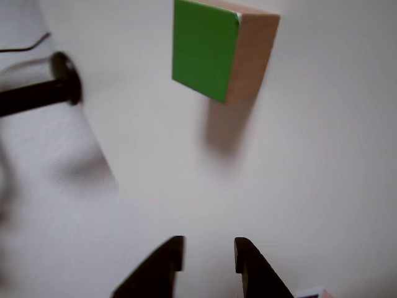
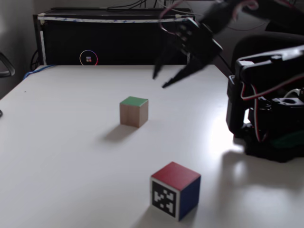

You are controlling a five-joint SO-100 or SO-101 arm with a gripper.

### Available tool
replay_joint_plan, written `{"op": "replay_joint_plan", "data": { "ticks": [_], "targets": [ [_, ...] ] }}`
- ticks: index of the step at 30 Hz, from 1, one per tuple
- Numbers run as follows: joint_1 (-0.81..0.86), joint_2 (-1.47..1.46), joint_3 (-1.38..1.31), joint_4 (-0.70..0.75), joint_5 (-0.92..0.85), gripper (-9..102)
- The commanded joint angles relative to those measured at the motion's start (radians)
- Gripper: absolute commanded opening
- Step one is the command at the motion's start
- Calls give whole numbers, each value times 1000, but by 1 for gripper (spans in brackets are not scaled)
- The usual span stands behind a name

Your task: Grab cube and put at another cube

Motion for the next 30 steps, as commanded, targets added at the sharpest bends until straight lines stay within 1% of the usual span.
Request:
{"op": "replay_joint_plan", "data": {
  "ticks": [1, 3, 7, 13, 20, 30],
  "targets": [
    [35, -161, -124, -34, 14, 17],
    [49, -259, -184, -20, 8, 21],
    [87, -488, -333, 25, -3, 26],
    [152, -749, -486, 31, -9, 33],
    [213, -885, -569, 31, -18, 39],
    [232, -933, -517, 18, -26, 40]
  ]
}}
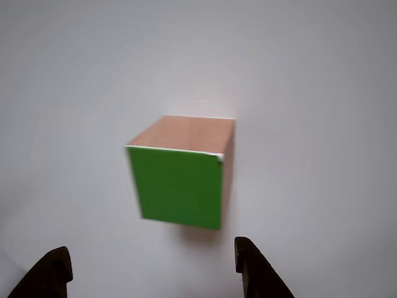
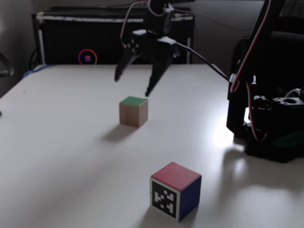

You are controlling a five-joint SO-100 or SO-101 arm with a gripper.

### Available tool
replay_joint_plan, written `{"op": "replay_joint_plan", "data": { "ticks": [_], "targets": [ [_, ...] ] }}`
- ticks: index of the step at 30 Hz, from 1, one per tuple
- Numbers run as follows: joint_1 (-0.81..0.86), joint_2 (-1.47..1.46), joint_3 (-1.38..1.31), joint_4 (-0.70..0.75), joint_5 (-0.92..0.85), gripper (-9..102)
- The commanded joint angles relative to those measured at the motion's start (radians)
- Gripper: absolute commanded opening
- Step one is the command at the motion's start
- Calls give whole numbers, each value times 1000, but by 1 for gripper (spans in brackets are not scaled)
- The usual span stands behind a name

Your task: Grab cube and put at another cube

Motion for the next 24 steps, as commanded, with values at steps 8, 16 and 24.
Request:
{"op": "replay_joint_plan", "data": {
  "ticks": [8, 16, 24],
  "targets": [
    [8, -103, -43, -11, -6, 41],
    [37, -190, -114, -12, -5, 41],
    [44, -298, -178, -26, 5, 41]
  ]
}}
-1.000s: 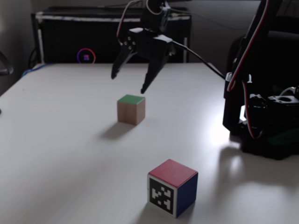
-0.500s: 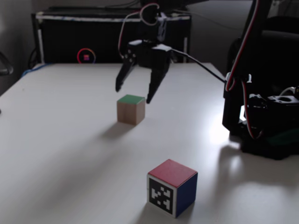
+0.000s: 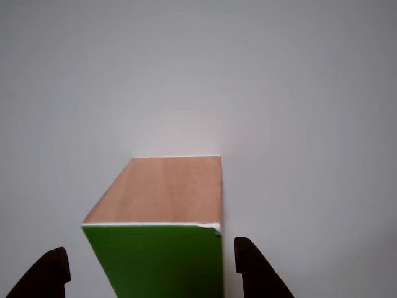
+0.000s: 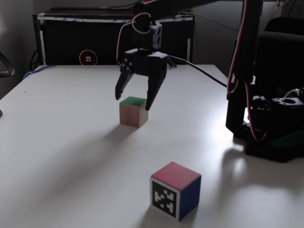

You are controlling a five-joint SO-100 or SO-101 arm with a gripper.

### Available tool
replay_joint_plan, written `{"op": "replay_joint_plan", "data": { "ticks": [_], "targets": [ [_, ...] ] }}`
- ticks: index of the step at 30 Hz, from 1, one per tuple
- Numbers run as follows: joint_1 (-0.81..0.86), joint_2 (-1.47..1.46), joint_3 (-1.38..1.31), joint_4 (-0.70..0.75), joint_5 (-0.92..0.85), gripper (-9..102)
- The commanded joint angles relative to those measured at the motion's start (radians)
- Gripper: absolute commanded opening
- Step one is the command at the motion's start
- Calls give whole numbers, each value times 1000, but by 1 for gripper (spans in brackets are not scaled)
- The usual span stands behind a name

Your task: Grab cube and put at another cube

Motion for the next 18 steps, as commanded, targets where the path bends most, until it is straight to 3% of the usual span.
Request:
{"op": "replay_joint_plan", "data": {
  "ticks": [1, 8, 15, 18],
  "targets": [
    [5, -35, -66, -14, 6, 40],
    [6, -135, -140, -15, 15, 34],
    [6, -107, -127, -23, -21, 9],
    [-8, -12, -71, -23, -21, 7]
  ]
}}
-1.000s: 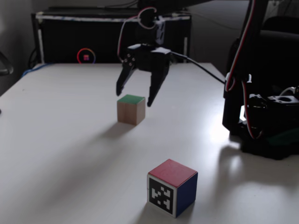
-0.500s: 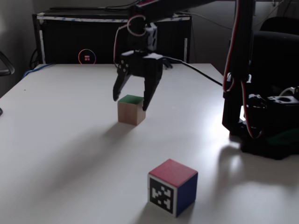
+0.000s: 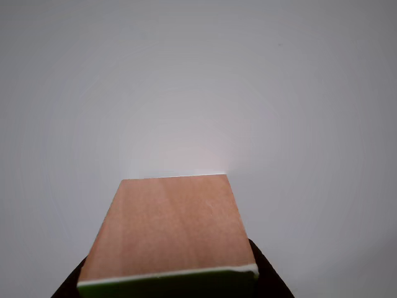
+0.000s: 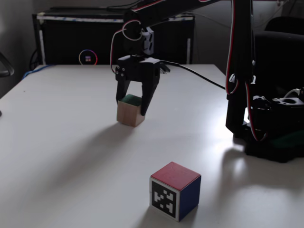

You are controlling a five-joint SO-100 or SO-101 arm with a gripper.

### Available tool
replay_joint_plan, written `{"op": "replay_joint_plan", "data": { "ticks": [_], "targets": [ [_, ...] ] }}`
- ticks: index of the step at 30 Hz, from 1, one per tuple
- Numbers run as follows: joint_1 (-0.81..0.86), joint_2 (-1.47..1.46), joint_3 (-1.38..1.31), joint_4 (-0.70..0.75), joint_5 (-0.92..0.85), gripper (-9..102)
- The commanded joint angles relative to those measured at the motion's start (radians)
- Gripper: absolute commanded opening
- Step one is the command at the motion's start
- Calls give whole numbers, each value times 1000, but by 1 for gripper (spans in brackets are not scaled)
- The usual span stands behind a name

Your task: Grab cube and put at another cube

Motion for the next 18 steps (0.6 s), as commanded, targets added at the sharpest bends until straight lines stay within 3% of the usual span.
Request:
{"op": "replay_joint_plan", "data": {
  "ticks": [1, 5, 11, 14, 18],
  "targets": [
    [-23, 160, 54, -8, -6, 7],
    [-121, 499, 275, -12, -5, 7],
    [-403, 1091, 512, 34, 60, 7],
    [-554, 1121, 428, 137, 127, 8],
    [-696, 940, 291, 199, 193, 9]
  ]
}}
